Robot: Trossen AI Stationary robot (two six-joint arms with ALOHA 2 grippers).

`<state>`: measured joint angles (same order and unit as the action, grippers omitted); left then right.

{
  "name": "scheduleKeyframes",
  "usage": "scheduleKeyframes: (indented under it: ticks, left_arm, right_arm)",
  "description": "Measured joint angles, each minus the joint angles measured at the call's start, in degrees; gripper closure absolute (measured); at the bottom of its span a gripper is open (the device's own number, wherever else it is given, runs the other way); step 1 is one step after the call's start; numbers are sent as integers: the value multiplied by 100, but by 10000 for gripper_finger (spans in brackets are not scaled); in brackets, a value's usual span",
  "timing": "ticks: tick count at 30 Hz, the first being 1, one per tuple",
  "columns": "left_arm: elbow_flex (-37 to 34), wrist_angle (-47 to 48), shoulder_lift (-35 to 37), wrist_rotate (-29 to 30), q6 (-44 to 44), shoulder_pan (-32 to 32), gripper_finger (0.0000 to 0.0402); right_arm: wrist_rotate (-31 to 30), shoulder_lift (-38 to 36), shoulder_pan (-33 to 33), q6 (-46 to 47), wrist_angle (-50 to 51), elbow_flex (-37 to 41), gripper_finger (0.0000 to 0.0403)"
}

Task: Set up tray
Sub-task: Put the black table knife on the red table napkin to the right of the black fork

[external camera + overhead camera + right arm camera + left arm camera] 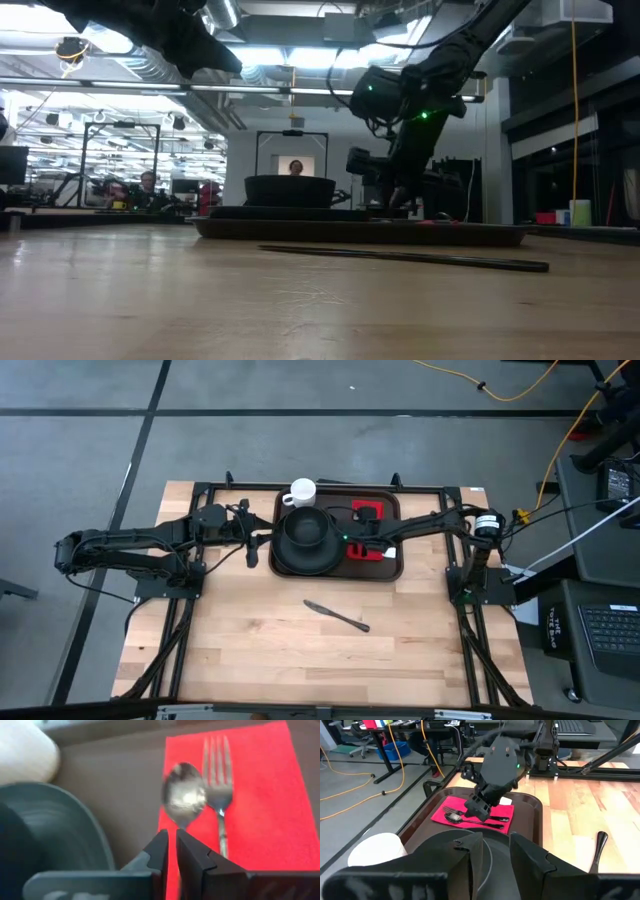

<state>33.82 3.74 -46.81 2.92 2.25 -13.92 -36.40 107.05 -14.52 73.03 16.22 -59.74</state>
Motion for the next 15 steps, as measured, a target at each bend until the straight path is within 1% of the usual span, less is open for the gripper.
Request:
scheduleKeyframes:
  ticks: [3,9,15]
  left_arm:
    - [0,0,0,-1,2,0,309]
    - [0,-2,0,0,0,9,312]
    - [0,-4,0,0,2,27,313]
  right_arm:
    - [-30,-109,0,-268,-22,-66,361]
    - [-251,-330,2,-516,59,-90,361]
    - [-131,-613,13,-1070,56,-90,361]
